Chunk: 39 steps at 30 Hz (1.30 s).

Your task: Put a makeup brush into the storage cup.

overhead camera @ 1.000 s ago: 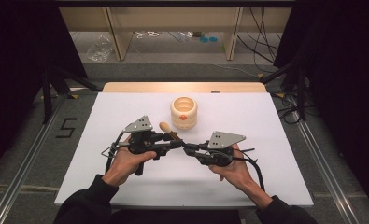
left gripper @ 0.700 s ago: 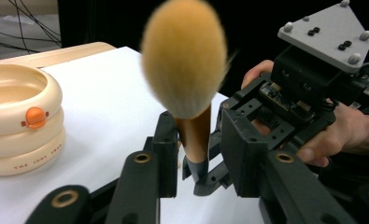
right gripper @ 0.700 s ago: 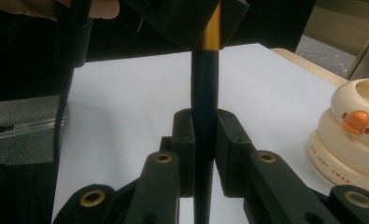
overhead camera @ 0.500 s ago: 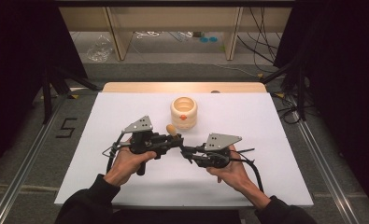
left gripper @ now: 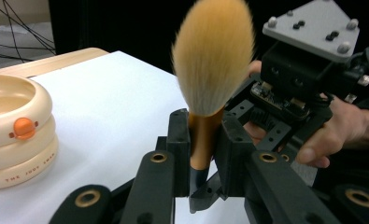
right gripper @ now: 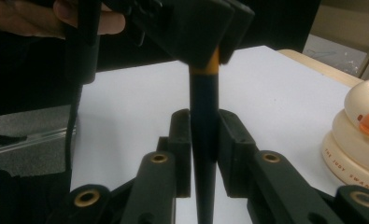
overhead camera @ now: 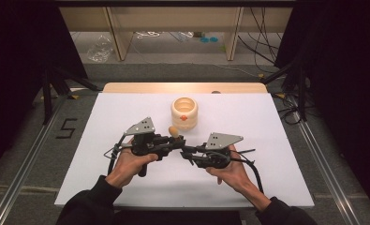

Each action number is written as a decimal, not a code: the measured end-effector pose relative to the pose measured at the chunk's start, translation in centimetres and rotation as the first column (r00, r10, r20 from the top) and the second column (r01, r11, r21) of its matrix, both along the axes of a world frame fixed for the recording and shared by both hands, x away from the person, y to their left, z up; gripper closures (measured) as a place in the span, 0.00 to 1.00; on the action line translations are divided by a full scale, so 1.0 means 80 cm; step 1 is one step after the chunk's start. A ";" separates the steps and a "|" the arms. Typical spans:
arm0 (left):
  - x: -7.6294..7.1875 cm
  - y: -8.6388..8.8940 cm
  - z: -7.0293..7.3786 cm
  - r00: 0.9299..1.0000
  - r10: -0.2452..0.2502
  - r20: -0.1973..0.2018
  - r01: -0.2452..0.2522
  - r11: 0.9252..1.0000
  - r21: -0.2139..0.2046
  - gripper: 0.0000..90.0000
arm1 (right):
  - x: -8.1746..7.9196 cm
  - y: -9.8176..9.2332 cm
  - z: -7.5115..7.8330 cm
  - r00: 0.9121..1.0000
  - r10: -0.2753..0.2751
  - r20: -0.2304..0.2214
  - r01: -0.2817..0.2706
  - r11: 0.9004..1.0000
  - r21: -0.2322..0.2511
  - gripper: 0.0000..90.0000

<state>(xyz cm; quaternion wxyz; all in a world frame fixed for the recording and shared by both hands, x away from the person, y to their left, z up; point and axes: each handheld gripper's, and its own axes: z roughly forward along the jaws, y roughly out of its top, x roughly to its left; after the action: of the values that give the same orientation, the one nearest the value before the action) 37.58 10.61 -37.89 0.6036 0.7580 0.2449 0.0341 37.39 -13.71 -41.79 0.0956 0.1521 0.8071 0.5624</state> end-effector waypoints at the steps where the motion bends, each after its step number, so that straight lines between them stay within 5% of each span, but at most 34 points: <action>1: 0.000 -0.001 0.000 1.000 -0.004 0.005 0.004 1.000 0.008 0.86 | 0.000 0.000 0.000 1.000 0.000 0.000 0.000 1.000 0.000 0.86; 11: -0.001 -0.007 0.001 0.999 -0.006 0.033 0.003 0.996 0.089 0.86 | 0.000 0.002 -0.002 1.000 -0.007 -0.003 0.006 1.000 -0.015 0.85; 18: -0.001 -0.010 0.000 1.000 0.012 0.004 -0.012 0.996 0.092 0.86 | 0.000 0.002 -0.001 1.000 -0.009 0.008 0.009 1.000 -0.028 0.87; 33: 0.001 -0.013 0.002 1.000 -0.009 0.016 0.007 0.992 0.125 0.86 | 0.000 0.003 -0.002 1.000 0.001 0.002 -0.001 0.999 -0.044 0.87; 39: 0.002 -0.012 0.004 1.000 -0.003 0.004 0.002 0.995 0.103 0.85 | 0.000 0.002 -0.001 1.000 -0.006 0.000 0.006 1.000 -0.028 0.87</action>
<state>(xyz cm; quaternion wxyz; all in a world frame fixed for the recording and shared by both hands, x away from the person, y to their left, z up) 37.76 9.66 -37.60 0.5643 0.7883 0.2405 0.0476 37.41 -13.58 -41.90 0.0997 0.1533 0.8145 0.5506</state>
